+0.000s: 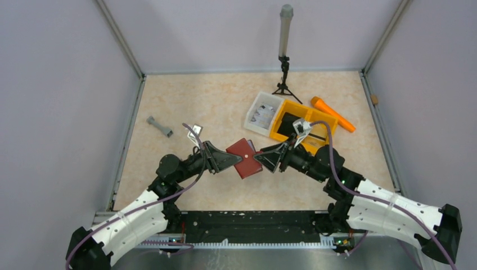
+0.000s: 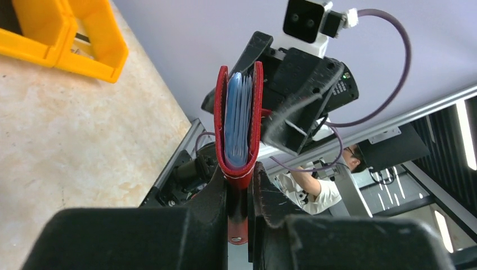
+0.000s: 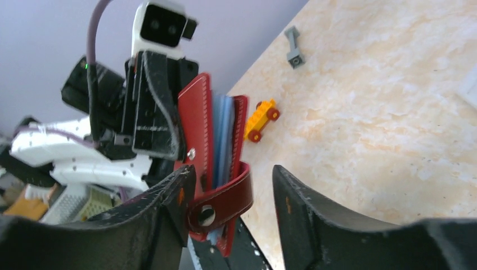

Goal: Take the credit cards out of the card holder
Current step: Open the card holder at the center of the board.

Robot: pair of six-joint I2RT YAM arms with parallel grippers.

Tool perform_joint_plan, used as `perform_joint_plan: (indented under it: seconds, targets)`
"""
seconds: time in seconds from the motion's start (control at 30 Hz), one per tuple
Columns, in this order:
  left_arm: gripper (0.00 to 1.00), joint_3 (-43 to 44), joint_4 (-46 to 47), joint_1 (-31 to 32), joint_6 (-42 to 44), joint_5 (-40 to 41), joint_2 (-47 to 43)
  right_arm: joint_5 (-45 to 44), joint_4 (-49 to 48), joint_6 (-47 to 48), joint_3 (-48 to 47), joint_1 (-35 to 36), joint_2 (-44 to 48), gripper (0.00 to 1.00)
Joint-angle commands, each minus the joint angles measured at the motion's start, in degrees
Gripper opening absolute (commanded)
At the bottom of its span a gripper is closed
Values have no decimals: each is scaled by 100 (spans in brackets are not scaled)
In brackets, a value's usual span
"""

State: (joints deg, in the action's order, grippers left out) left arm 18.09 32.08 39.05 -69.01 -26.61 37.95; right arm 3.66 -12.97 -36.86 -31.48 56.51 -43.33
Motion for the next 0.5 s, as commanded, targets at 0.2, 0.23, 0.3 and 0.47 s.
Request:
perform_joint_plan:
  seconds: [0.2,0.23,0.3,0.47]
  targets:
    - [0,-81,1281,-20,-376,-239,-136,-1171,-98,-291,-38,20,374,29]
    - [0,-114,1402,-20,-430,-251,-119,-1061,-132,-307,-41,23,334,30]
    - [0,-173,1610,-18,-499,-261,-83,-841,-196,-328,-82,26,216,40]
    - [0,-205,1797,-20,-566,-221,-70,-436,-363,-455,-174,21,-75,47]
